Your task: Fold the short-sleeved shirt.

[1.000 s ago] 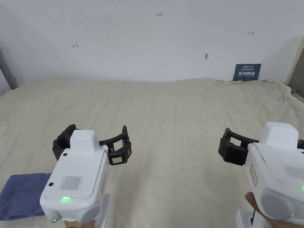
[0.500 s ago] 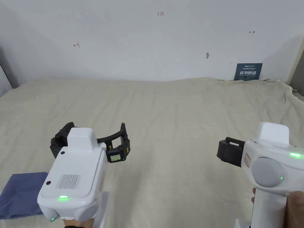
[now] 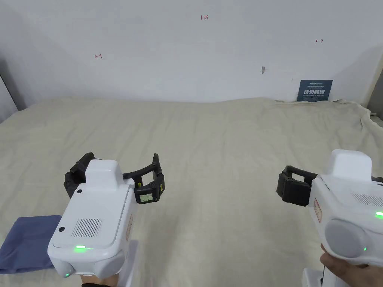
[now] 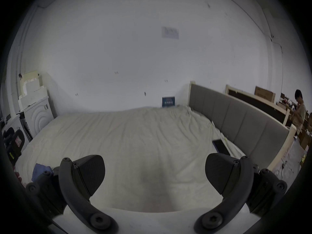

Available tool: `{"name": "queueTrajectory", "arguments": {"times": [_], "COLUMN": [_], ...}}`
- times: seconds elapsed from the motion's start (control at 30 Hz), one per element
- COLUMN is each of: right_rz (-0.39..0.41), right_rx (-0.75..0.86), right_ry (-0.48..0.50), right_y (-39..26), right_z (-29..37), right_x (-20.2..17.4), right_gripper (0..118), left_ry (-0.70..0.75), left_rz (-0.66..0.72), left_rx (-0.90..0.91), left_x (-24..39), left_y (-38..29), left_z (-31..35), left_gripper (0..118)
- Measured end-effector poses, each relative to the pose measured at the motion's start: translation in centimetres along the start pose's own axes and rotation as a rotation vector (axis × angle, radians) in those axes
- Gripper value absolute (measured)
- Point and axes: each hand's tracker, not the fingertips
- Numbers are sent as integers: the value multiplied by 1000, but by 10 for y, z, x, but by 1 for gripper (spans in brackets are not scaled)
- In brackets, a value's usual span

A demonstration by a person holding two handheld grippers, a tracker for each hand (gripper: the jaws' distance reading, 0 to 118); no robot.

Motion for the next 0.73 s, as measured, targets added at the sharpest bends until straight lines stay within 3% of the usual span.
{"name": "queueTrajectory", "arguments": {"times": [0.2, 0.73], "right_rz": [8, -6], "right_rx": [224, 303], "right_ry": [29, 28], "right_y": [-10, -18], "right_z": [11, 7], "right_x": [2, 9], "right_gripper": [117, 118], "left_ry": [0, -4], "left_rz": [6, 0], "left_rx": [2, 11], "left_x": [0, 0], "left_y": [0, 1], "left_z": [1, 3], "left_gripper": [118, 118]}}
